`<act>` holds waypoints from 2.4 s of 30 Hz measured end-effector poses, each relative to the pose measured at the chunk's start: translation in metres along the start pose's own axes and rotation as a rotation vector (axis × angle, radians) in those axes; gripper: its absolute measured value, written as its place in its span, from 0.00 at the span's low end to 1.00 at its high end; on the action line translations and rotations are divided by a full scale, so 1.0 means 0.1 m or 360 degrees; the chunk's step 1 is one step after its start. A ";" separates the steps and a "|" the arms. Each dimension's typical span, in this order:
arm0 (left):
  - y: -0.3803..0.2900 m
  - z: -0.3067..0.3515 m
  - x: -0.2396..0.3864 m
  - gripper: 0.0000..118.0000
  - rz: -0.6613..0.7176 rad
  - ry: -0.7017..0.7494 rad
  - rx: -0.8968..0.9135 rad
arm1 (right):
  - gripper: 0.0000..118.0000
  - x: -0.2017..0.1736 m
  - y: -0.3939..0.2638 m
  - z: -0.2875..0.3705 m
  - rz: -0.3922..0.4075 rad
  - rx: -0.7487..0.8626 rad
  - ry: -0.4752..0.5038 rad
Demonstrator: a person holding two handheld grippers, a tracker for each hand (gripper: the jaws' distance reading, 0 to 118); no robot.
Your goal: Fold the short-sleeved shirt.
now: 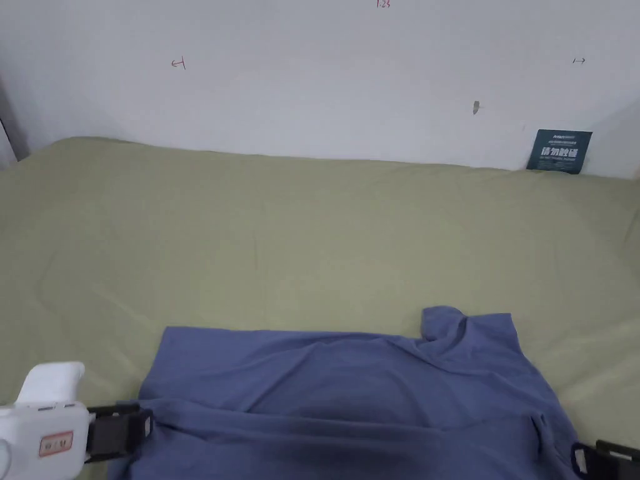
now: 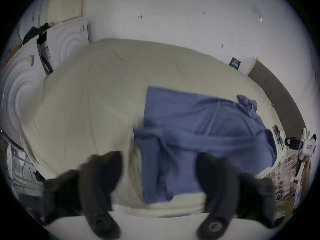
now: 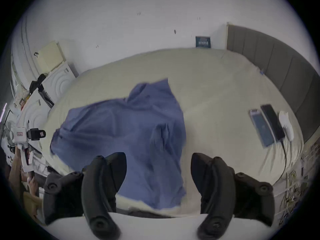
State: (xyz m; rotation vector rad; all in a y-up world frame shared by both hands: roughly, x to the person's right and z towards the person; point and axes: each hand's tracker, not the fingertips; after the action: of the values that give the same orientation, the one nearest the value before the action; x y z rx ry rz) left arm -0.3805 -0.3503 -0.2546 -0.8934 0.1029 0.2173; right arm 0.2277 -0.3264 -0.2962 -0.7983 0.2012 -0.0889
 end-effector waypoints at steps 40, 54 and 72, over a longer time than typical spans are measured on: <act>1.20 -1.87 0.48 0.01 -0.0168 0.0163 -0.0235 | 0.54 0.38 1.15 -2.58 0.0131 -0.0461 -0.0208; 1.01 -0.57 0.22 0.01 -0.0127 -0.0059 -0.0011 | 0.01 0.18 1.05 -0.75 0.0136 -0.0056 0.0005; -0.64 0.02 -0.24 0.02 -0.0179 -0.0162 -0.0029 | 0.01 0.13 -0.69 0.07 0.0143 -0.0198 0.0058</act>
State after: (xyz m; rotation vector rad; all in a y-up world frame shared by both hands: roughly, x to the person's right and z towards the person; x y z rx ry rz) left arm -0.3888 -0.3911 -0.2007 -0.9019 -0.0437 0.1589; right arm 0.2419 -0.3715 -0.2444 -0.9110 0.2789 -0.0064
